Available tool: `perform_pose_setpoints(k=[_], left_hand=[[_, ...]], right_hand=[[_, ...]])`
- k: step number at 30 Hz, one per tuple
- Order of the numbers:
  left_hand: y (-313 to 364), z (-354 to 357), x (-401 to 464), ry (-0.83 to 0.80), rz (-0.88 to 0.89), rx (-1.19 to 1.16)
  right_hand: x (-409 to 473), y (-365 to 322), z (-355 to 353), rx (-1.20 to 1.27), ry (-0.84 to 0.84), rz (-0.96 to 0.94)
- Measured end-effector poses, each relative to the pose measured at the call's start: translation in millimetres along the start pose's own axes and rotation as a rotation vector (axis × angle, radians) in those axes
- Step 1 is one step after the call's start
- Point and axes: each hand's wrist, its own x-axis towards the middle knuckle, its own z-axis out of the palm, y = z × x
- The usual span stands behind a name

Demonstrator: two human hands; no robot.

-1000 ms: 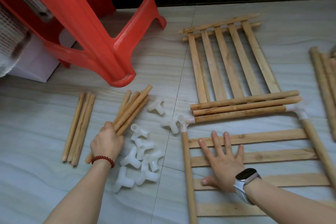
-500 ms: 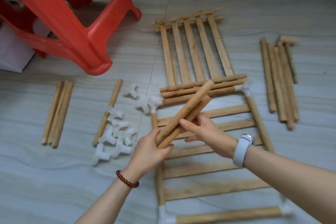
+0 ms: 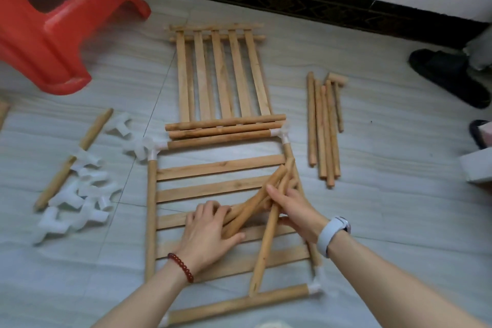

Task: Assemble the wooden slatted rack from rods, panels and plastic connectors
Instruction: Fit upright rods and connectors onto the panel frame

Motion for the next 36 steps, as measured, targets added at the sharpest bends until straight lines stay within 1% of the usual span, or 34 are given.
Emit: perform_pose_setpoints(k=[2,4,6,8,9,11,13,16,17,19,21,24,26,31,34,36], left_hand=[[-1.9,-4.9,9.9,0.015,0.016,0.031],[-2.3,-14.6,24.8,0.063,0.037,0.117],[0.0,-26.1,45.4,0.028,0.091,0.196],[5.2,-34.7,67.0,-0.043,0.169,0.267],[8.8,-38.0,77.3,-0.047,0.192,0.318],[15.9,-42.8,99.8,-0.010,0.164,0.397],[21.6,-47.1,118.6,-0.036,0.095,0.410],[26.8,-45.2,136.5,-0.184,0.032,0.370],[27.1,-42.6,138.0,-0.211,0.021,0.366],[26.5,-38.4,137.2,-0.220,0.009,0.387],[25.0,-36.7,134.6,-0.211,0.010,0.402],[22.1,-37.1,134.8,-0.197,0.011,0.383],[21.9,-37.0,135.2,-0.211,0.005,0.369],[26.0,-38.2,135.5,-0.256,-0.015,0.369],[26.6,-40.1,135.9,-0.273,-0.017,0.363],[25.2,-40.4,135.4,-0.286,-0.015,0.349]], right_hand=[[7.2,-10.2,-13.2,-0.053,0.183,-0.109],[14.8,-29.2,-28.8,-0.071,0.432,-0.246],[22.2,-55.7,-45.9,0.078,0.615,-0.365],[27.2,-82.3,-60.5,0.238,0.741,-0.479],[28.5,-93.6,-66.6,0.287,0.797,-0.528],[31.8,-110.6,-76.0,0.389,0.875,-0.618],[36.7,-117.7,-80.0,0.420,0.895,-0.672],[46.6,-114.3,-80.9,0.312,0.862,-0.688],[48.4,-110.5,-80.1,0.256,0.848,-0.691],[49.1,-101.9,-79.4,0.115,0.847,-0.695],[44.5,-95.3,-80.0,0.037,0.865,-0.710],[35.3,-100.1,-84.1,0.104,0.881,-0.767],[33.5,-106.5,-85.4,0.089,0.852,-0.785],[37.2,-113.4,-76.4,-0.088,0.712,-0.756],[42.4,-131.1,-74.2,-0.261,0.619,-0.774],[45.9,-144.3,-73.9,-0.295,0.569,-0.753]])
